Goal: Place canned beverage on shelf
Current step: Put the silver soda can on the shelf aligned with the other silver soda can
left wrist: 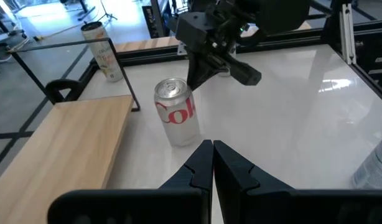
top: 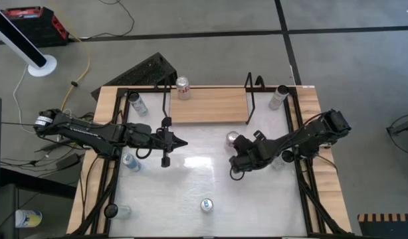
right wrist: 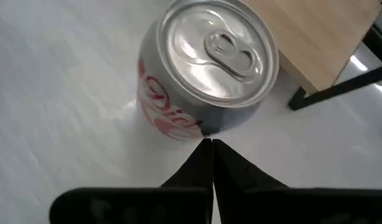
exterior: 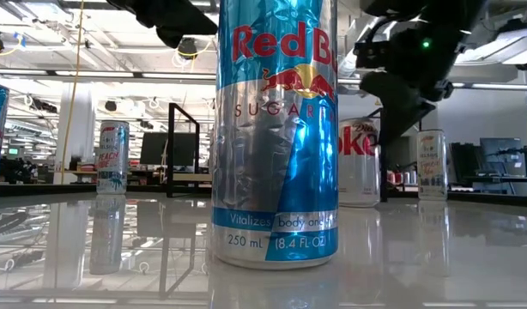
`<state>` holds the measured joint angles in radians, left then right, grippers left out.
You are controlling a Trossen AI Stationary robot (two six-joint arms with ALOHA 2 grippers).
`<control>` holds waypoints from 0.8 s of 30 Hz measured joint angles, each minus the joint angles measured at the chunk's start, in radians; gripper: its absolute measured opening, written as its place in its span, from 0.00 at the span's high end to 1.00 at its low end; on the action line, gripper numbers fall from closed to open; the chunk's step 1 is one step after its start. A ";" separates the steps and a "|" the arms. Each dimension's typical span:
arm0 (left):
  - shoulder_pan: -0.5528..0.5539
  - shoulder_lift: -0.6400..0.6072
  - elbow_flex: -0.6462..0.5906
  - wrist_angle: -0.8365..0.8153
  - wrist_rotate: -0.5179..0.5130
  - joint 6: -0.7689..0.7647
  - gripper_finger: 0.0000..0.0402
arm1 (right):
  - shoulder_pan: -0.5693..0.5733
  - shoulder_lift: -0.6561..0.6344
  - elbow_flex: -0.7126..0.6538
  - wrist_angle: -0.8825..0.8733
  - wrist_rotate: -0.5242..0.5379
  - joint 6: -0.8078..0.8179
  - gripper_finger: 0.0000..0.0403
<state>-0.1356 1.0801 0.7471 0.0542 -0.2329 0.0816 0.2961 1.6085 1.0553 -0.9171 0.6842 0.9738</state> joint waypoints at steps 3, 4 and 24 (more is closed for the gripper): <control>0.000 0.000 0.000 -0.026 0.001 0.000 1.00 | -0.002 0.000 0.000 -0.100 0.003 0.075 0.96; 0.000 0.000 0.000 -0.038 0.001 -0.007 1.00 | -0.002 0.000 0.000 -0.141 0.016 0.112 0.96; 0.000 0.000 0.000 -0.067 0.044 -0.023 1.00 | -0.070 -0.002 -0.074 0.346 0.102 -0.313 0.96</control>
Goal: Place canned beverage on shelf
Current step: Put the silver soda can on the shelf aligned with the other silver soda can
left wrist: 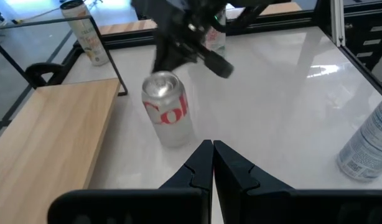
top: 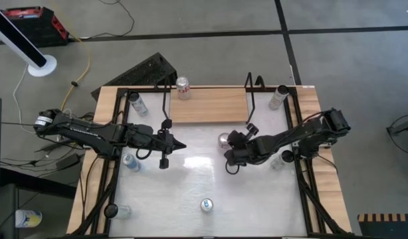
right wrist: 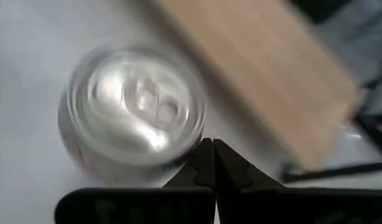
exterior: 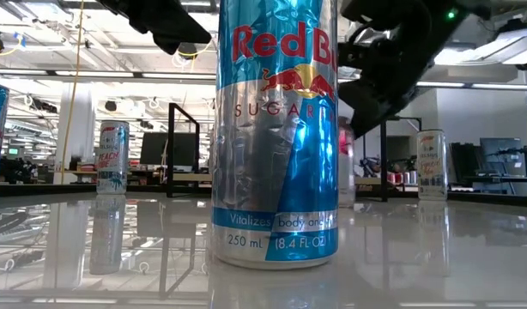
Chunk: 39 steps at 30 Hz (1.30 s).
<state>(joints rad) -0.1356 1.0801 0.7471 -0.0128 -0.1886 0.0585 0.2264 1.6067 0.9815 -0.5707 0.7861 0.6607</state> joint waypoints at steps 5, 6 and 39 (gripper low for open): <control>0.000 0.000 0.000 0.001 0.000 0.000 1.00 | 0.003 0.002 -0.091 0.226 -0.088 -0.092 0.95; 0.000 0.000 0.000 0.001 0.000 0.000 1.00 | 0.009 0.002 -0.096 0.236 -0.090 -0.091 0.95; 0.002 0.022 0.000 -0.025 0.150 0.096 0.79 | -0.019 -0.033 -0.100 0.399 -0.180 -0.170 0.95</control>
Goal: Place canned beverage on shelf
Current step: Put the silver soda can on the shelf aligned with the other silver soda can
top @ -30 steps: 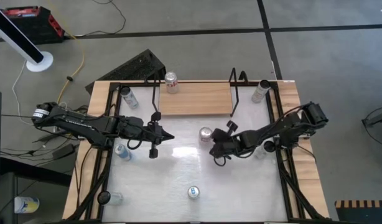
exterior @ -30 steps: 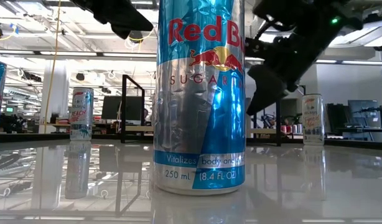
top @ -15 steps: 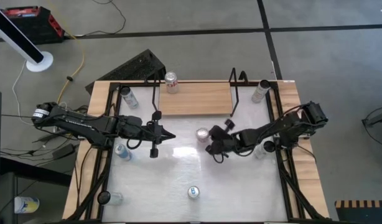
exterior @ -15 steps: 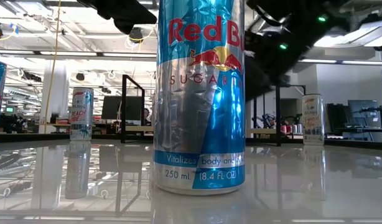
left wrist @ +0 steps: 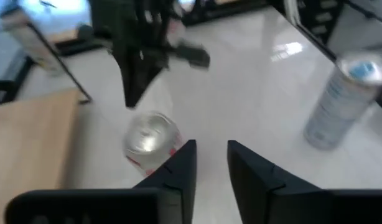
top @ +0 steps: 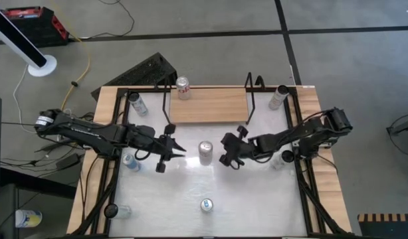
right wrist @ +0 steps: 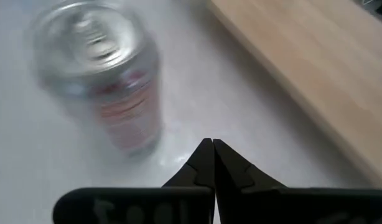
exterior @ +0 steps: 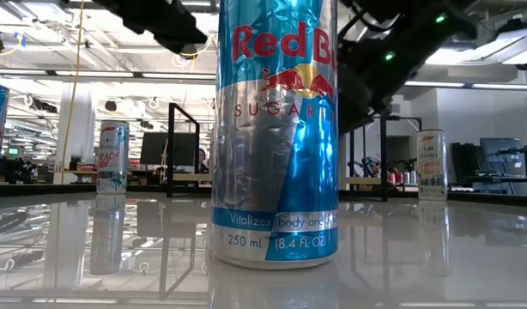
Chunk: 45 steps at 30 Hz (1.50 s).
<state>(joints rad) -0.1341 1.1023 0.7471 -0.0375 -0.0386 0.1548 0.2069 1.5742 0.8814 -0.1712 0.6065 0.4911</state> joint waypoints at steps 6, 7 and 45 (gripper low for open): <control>0.004 0.074 0.000 0.068 0.032 0.033 0.61 | 0.130 -0.005 0.000 -0.009 0.042 0.079 0.95; 0.009 0.098 0.000 0.095 0.034 0.036 0.58 | 0.151 -0.005 0.000 -0.011 0.061 0.091 0.95; 0.255 0.550 0.173 0.256 0.287 0.001 0.20 | 0.291 -0.004 0.000 -0.031 0.126 0.166 0.95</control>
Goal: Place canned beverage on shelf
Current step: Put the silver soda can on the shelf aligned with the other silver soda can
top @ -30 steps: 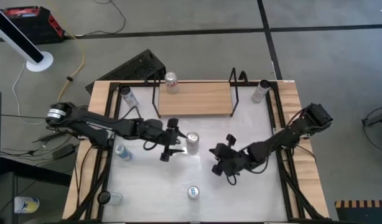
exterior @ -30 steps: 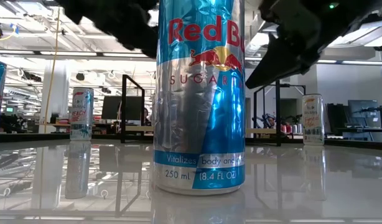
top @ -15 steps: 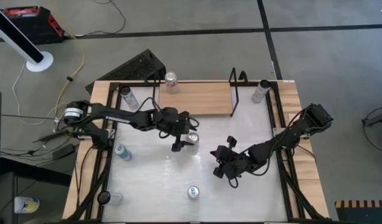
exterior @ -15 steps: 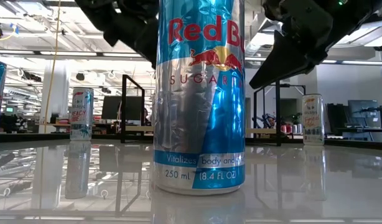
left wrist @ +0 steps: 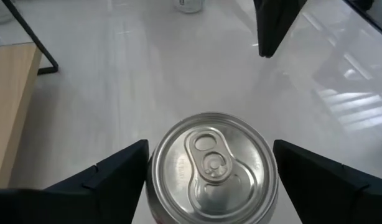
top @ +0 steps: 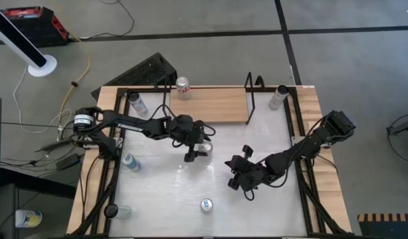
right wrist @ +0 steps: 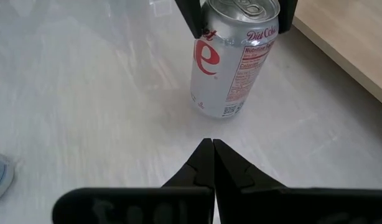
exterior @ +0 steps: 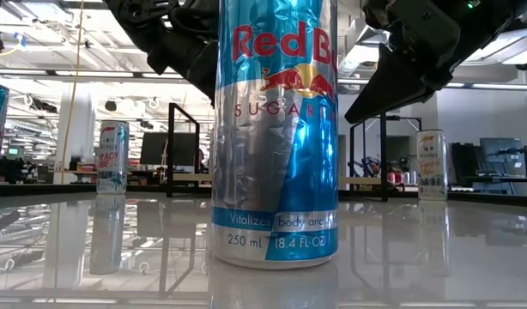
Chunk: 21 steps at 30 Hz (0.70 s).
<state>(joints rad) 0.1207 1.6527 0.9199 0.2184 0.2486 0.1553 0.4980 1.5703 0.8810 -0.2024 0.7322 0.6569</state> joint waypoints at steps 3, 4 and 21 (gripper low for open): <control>-0.001 -0.001 0.000 -0.005 -0.042 -0.038 0.25 | 0.000 0.000 0.000 0.000 0.000 0.002 0.95; -0.002 -0.002 0.000 -0.009 -0.058 -0.052 0.27 | 0.000 0.000 0.000 0.000 0.000 0.004 0.95; -0.032 -0.066 0.002 -0.131 -0.447 -0.315 0.32 | -0.003 0.001 0.000 0.017 0.000 0.017 0.95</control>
<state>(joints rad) 0.0889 1.5867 0.9215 0.0878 -0.1986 -0.1601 0.4950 1.5711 0.8806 -0.1856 0.7326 0.6739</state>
